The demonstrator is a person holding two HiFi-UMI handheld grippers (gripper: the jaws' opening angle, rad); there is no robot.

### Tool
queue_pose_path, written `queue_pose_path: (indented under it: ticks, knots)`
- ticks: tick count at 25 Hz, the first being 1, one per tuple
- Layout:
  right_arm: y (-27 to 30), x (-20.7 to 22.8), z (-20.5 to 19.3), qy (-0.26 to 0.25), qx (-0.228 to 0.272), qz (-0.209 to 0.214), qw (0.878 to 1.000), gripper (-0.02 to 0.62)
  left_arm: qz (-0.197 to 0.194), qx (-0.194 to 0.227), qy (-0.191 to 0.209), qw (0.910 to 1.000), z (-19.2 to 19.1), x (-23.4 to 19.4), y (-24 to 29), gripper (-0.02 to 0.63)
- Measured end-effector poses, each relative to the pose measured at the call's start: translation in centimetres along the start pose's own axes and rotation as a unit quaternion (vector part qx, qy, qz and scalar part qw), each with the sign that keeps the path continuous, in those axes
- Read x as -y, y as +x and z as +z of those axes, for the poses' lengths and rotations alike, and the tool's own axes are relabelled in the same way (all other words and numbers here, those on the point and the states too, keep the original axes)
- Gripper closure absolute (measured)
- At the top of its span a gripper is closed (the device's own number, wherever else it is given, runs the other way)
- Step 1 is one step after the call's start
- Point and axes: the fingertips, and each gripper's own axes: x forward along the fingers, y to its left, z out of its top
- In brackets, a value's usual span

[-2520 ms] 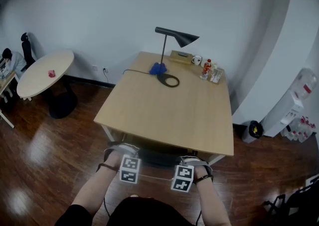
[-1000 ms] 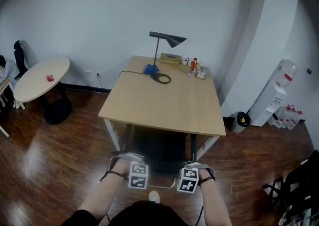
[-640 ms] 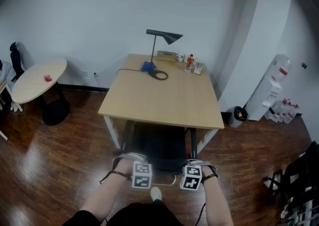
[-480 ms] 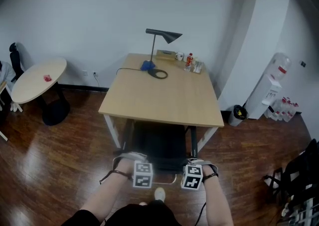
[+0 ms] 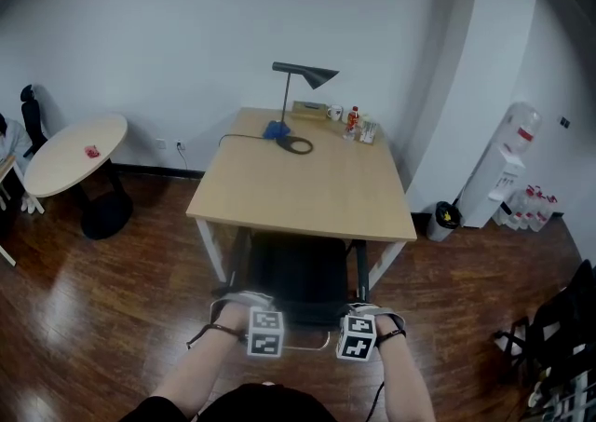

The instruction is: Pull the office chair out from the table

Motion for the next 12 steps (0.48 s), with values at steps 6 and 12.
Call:
queue_pose_path:
  ticks: [6,12]
  knots:
    - [-0.3,-0.6,0.1,-0.004,-0.001,0.003,1.000,0.534,0.000,-0.001,-0.007,1.0000,0.1,0.8,-0.4,0.563]
    - [-0.9,-2.1,0.3,-0.005,0.001,0.015,1.000,0.535,-0.012,-0.001,-0.011,0.9999,0.3,2.3,-1.0,0.561]
